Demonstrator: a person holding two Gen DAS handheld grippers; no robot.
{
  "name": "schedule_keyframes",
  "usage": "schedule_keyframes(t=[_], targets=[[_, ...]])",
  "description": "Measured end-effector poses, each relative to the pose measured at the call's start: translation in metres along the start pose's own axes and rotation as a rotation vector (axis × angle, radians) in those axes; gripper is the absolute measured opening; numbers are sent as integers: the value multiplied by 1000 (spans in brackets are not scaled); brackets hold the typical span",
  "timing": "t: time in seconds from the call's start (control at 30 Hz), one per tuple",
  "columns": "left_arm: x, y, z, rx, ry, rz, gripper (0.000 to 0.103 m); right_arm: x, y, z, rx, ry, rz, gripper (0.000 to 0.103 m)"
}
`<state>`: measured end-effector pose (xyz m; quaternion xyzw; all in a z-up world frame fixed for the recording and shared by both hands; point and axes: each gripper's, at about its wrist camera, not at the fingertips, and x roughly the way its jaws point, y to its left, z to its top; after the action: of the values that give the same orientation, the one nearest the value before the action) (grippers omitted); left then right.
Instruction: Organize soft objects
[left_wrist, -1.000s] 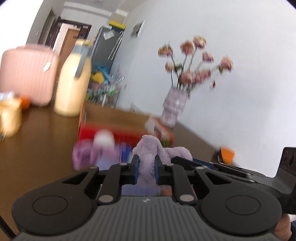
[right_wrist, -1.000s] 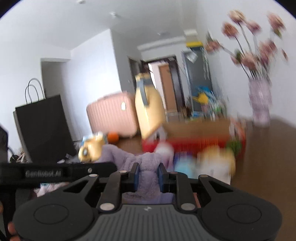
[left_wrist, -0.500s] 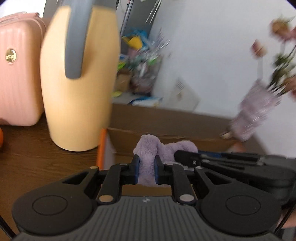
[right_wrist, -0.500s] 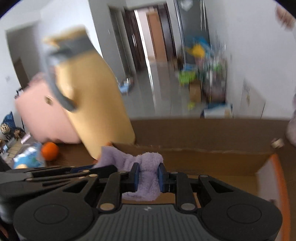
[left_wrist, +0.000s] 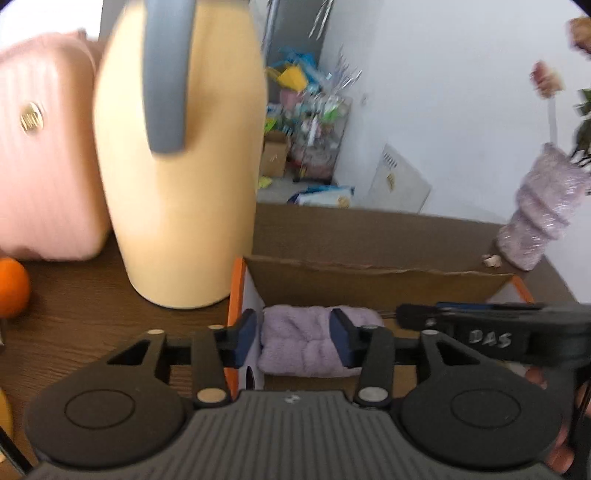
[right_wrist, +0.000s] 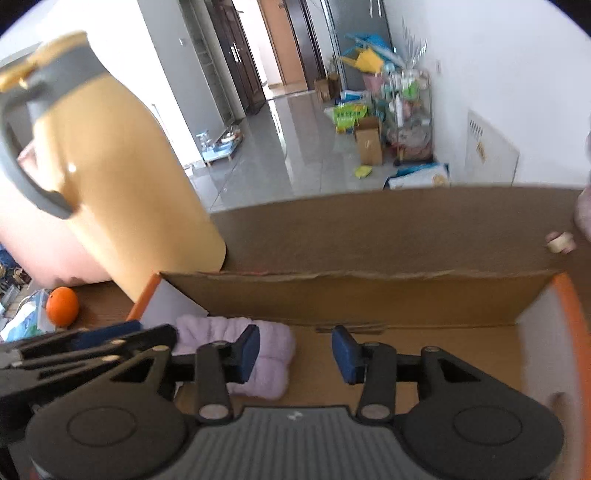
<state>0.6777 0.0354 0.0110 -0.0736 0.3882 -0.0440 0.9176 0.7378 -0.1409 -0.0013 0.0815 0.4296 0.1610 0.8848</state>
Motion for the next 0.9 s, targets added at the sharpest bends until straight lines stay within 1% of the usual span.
schedule_keyframes(t=[0.03, 0.07, 0.13, 0.2, 0.23, 0.27, 0.3, 0.33, 0.4, 0.43, 0.5, 0.57, 0.63, 0.73, 0.83, 0.9], targets=[[-7, -1, 1, 5, -12, 9, 61, -13, -4, -1, -12, -14, -6, 46], [-18, -2, 0, 17, -29, 6, 68, -32, -7, -3, -24, -32, -17, 48], [-46, 0, 0, 23, -68, -30, 72, -67, -16, -9, -40, -75, -39, 58], [-75, 2, -5, 25, -109, -41, 77, -104, -23, -20, -57, -101, -58, 60], [-91, 2, -9, 36, -125, -33, 85, -121, -29, -24, -60, -109, -73, 62], [-105, 2, -12, 50, -134, -26, 100, -141, -32, -32, -67, -122, -92, 64], [-123, 2, -17, 62, -151, -17, 103, -158, -33, -39, -76, -137, -108, 72], [-139, 2, -20, 71, -176, -9, 103, -178, -33, -48, -92, -160, -120, 80], [-179, 8, -37, 80, -262, 18, 103, -214, -32, -68, -134, -223, -136, 89], [-197, 9, -48, 83, -315, 23, 103, -233, -28, -80, -156, -260, -148, 89], [-226, 8, -66, 110, -363, 27, 103, -264, -25, -97, -187, -306, -163, 89], [-248, 6, -79, 124, -381, 30, 103, -286, -18, -107, -197, -342, -163, 89], [-268, 5, -90, 119, -401, 40, 103, -305, -11, -117, -189, -382, -150, 95], [-296, 3, -105, 114, -434, 42, 103, -332, -5, -135, -176, -440, -132, 98], [-316, 0, -120, 125, -457, 28, 103, -343, 2, -154, -176, -469, -123, 100], [-326, 0, -132, 135, -467, 24, 103, -352, 4, -176, -166, -497, -107, 103]])
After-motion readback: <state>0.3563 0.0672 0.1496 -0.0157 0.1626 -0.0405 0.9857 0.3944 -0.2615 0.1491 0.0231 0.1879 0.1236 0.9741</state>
